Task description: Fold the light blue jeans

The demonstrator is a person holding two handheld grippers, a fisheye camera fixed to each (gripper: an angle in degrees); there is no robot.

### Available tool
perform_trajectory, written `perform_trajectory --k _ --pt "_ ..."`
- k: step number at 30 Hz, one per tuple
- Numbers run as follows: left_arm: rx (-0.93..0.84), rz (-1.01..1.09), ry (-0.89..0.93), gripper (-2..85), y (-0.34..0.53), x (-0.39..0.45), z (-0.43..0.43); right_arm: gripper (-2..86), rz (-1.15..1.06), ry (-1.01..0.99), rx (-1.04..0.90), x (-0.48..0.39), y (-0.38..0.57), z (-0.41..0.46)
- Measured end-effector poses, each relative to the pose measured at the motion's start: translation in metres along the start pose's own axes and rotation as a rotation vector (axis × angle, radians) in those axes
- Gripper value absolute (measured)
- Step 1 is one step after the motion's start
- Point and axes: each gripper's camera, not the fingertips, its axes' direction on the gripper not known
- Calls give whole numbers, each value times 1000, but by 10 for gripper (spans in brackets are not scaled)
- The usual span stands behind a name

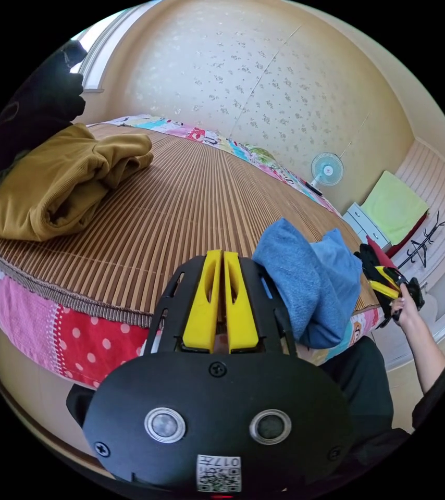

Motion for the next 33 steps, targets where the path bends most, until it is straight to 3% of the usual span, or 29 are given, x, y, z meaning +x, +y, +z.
perform_trajectory --k 4,8,9,12,15,17,20,22,24,26,29,33 --pt "-13 -30 30 -9 22 10 0 93 74 36 -20 13 6 32" --pt "105 -153 87 -1 69 -1 -36 48 115 -43 9 9 37 41" --pt "134 -159 79 2 77 1 -46 44 39 -184 10 -2 50 36" --pt "291 -132 111 41 98 35 -99 36 -203 -344 -85 -59 90 23" --pt "249 34 349 103 79 105 -117 31 -438 -419 -192 -121 152 6" --pt "159 162 612 156 51 168 -107 29 -559 -517 -259 -151 196 -6" --pt "90 219 781 164 25 239 -85 27 -769 -662 -394 -193 275 -26" --pt "63 265 831 138 19 274 -79 26 -881 -682 -453 -211 321 -41" --pt "50 320 876 57 22 299 -82 25 -958 -624 -431 -217 366 -71" --pt "169 281 829 3 45 305 -117 24 -952 -583 -390 -209 380 -98" --pt "371 282 766 -6 74 303 -200 23 -948 -580 -309 -198 400 -153" --pt "405 413 848 -9 62 318 -297 23 -1060 -634 -151 -229 445 -250"
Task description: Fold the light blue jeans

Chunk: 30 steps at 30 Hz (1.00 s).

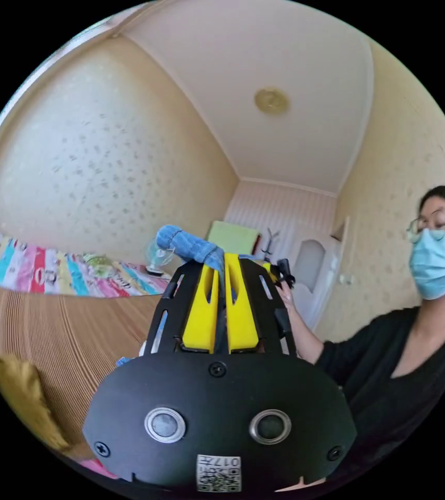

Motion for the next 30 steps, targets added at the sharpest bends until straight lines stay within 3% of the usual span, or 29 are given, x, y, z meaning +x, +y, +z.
perform_trajectory --k 4,12,16,23,30 --pt "-172 277 136 -9 -92 104 -18 23 -188 23 83 -106 -36 -31" --pt "-258 498 -62 -9 -225 290 -23 23 -460 211 144 -320 -115 -50" --pt "-142 483 -159 -9 -270 353 -28 22 -460 262 160 -360 -137 -39" --pt "14 530 -292 -9 -296 439 -25 21 -410 173 184 -391 -173 -35" --pt "15 553 -202 -9 -289 452 -20 22 -400 63 213 -384 -168 -42"
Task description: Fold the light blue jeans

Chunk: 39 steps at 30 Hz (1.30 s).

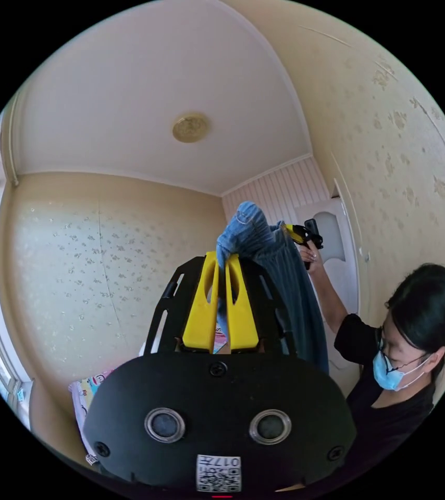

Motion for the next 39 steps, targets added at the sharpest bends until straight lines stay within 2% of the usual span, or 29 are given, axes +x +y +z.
perform_trajectory --k 7,13,15,19,21,23,26,28,30,32,33,35,36,38,39 --pt "-39 -51 73 -9 50 -36 36 22 107 13 -106 85 36 27" --pt "-176 -121 95 -9 106 -131 125 23 260 8 -170 243 86 66" --pt "-229 -163 103 -9 128 -177 165 22 300 36 -197 328 105 90" --pt "-339 -328 92 -4 196 -324 284 20 429 111 -227 494 125 147" --pt "-383 -405 20 4 218 -411 354 19 461 305 -228 626 120 211" --pt "-458 -502 -136 41 258 -534 451 16 490 472 -210 718 120 253" --pt "-523 -729 -224 111 346 -625 505 9 666 677 73 800 179 264" --pt "-509 -716 -197 112 397 -638 515 7 733 695 62 840 232 279" --pt "-603 -665 -170 106 459 -633 522 5 679 559 -213 887 312 308" --pt "-775 -631 -79 106 559 -605 519 5 663 528 -417 901 390 316" --pt "-809 -633 -47 106 586 -594 514 4 699 516 -514 902 450 311" --pt "-945 -682 65 106 690 -545 487 4 773 439 -602 895 535 294" --pt "-987 -701 84 106 715 -531 478 4 840 407 -643 884 586 279" --pt "-1118 -795 127 109 793 -480 437 4 930 413 -705 861 648 256" --pt "-1124 -815 139 109 803 -468 425 4 967 441 -774 845 677 244"
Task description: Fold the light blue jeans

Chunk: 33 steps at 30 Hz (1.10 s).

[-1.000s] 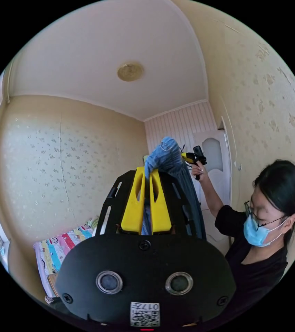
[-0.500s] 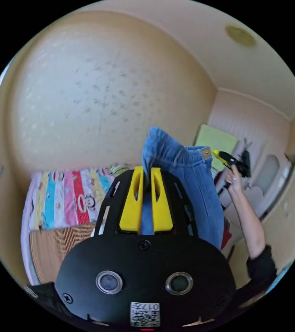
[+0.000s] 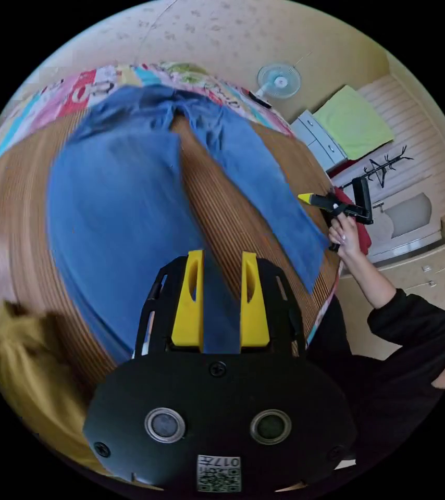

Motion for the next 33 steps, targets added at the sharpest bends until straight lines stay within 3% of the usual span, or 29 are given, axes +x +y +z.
perform_trajectory --k 4,8,10,13,17,20,23,26,30,33 --pt "115 -37 18 109 113 18 -22 5 30 193 -103 12 64 6" --pt "274 -88 -141 112 161 16 -91 5 -42 266 -42 14 113 -22" --pt "274 -117 -189 121 157 0 -107 5 -42 245 -42 18 124 -30" --pt "85 -168 -233 109 141 -33 -88 4 -28 300 -83 17 134 -51" --pt "162 -151 -341 6 171 -26 -102 4 -20 430 -95 20 151 -84" --pt "183 -246 -253 -4 204 -19 -124 5 32 443 -108 36 153 -114" --pt "219 -170 -284 1 220 4 -150 5 91 391 -108 55 148 -144" --pt "285 -81 -384 56 200 4 -188 4 88 330 -113 68 141 -172" --pt "255 -96 -369 72 141 -39 -229 5 63 345 -112 71 139 -220" --pt "85 -188 -321 61 99 -92 -224 5 57 337 -88 75 146 -262"
